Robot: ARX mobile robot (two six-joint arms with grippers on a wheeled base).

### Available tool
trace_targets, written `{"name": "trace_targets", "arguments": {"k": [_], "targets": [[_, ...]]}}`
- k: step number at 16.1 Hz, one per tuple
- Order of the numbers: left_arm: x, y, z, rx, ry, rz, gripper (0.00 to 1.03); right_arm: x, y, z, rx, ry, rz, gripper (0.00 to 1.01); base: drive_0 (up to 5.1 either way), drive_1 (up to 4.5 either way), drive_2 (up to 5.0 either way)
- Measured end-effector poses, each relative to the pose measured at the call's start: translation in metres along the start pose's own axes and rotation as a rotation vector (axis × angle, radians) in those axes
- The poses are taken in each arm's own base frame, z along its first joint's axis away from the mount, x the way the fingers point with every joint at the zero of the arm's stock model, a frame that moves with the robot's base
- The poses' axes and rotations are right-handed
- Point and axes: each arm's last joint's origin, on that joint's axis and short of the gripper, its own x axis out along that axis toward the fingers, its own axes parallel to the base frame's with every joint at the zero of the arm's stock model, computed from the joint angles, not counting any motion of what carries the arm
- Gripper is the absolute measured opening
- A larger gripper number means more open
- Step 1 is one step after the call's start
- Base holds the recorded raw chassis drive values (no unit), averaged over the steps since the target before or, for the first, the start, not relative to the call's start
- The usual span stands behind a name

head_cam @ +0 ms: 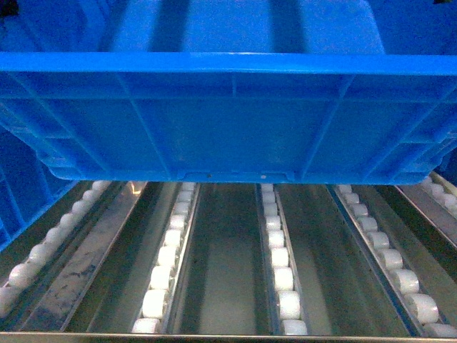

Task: Place box next to blue box on left shelf

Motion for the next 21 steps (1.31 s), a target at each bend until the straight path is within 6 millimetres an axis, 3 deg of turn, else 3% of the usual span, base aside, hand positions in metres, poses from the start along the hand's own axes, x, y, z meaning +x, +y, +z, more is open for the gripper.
{"name": "trace_targets", "arguments": {"k": [21], "targets": [[0.0,0.0,0.0,0.0,0.0,0.0,0.14,0.0,0.0,0.0,0.0,0.0,0.0,0.17,0.0,0.0,0.0]]}}
